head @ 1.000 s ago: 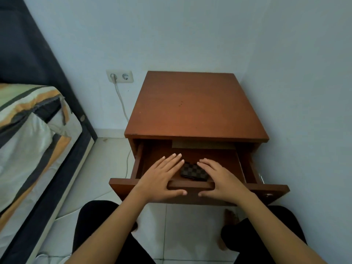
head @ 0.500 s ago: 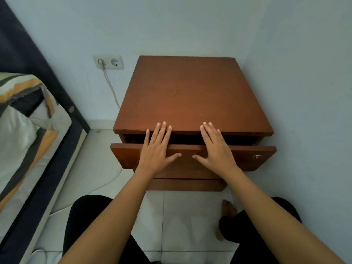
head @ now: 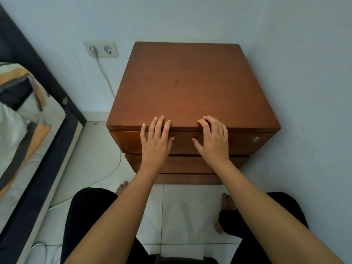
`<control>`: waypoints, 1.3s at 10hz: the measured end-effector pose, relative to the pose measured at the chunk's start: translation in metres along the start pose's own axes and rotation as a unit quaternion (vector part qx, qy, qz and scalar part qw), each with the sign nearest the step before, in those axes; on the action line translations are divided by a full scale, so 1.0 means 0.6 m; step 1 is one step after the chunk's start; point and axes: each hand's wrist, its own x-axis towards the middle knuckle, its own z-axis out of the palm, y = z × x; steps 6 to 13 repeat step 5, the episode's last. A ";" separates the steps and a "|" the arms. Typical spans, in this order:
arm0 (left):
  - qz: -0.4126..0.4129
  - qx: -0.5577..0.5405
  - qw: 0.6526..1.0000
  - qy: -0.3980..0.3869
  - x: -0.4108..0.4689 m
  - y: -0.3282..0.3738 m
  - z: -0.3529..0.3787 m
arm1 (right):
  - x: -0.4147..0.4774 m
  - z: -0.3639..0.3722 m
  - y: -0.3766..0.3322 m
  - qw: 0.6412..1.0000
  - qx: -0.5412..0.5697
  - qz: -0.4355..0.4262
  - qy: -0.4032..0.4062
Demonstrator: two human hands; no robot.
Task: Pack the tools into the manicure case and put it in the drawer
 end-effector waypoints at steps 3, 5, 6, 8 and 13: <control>0.008 -0.038 0.984 -0.174 0.010 0.002 -0.092 | 0.000 -0.067 -0.027 0.989 0.071 0.039 -0.122; -0.018 -0.096 0.959 -0.267 -0.007 0.013 -0.154 | -0.059 -0.108 -0.044 0.976 0.089 0.069 -0.186; -0.018 -0.096 0.959 -0.267 -0.007 0.013 -0.154 | -0.059 -0.108 -0.044 0.976 0.089 0.069 -0.186; -0.018 -0.096 0.959 -0.267 -0.007 0.013 -0.154 | -0.059 -0.108 -0.044 0.976 0.089 0.069 -0.186; -0.018 -0.096 0.959 -0.267 -0.007 0.013 -0.154 | -0.059 -0.108 -0.044 0.976 0.089 0.069 -0.186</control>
